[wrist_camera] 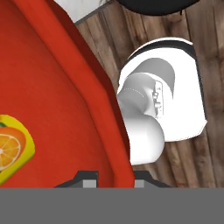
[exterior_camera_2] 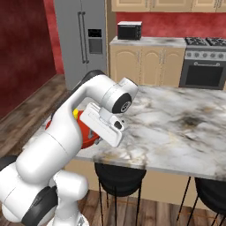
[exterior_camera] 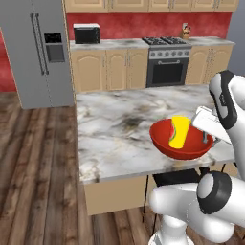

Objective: Place the cup inside the bowl on the dining table and move the bowl to any counter.

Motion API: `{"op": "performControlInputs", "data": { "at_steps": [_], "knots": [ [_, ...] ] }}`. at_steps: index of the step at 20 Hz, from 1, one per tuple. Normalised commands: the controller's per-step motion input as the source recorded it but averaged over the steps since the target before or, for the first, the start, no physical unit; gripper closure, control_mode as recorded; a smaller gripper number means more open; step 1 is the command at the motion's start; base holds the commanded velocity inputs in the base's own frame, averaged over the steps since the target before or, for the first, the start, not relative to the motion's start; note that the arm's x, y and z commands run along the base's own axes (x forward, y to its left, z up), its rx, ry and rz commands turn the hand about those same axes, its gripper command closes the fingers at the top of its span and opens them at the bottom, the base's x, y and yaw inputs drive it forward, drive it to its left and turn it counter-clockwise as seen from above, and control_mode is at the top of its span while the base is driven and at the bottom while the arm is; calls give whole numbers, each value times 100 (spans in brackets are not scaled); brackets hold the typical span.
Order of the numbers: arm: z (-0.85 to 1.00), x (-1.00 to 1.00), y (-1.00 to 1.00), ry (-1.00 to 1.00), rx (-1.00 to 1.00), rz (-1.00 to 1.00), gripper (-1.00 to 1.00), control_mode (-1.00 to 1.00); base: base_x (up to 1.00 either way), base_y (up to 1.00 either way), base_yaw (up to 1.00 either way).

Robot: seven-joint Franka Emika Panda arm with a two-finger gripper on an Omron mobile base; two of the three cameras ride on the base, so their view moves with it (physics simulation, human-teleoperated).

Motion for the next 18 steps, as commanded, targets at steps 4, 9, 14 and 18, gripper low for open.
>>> {"op": "performControlInputs", "data": {
  "at_steps": [4,9,14,18],
  "knots": [
    [0,0,0,0,0,0,100,100,0,49,0],
    [0,0,0,0,0,0,100,100,0,51,0],
    [0,0,0,0,0,0,100,100,0,57,0],
    [0,0,0,0,0,0,100,100,0,57,0]
  ]
}}
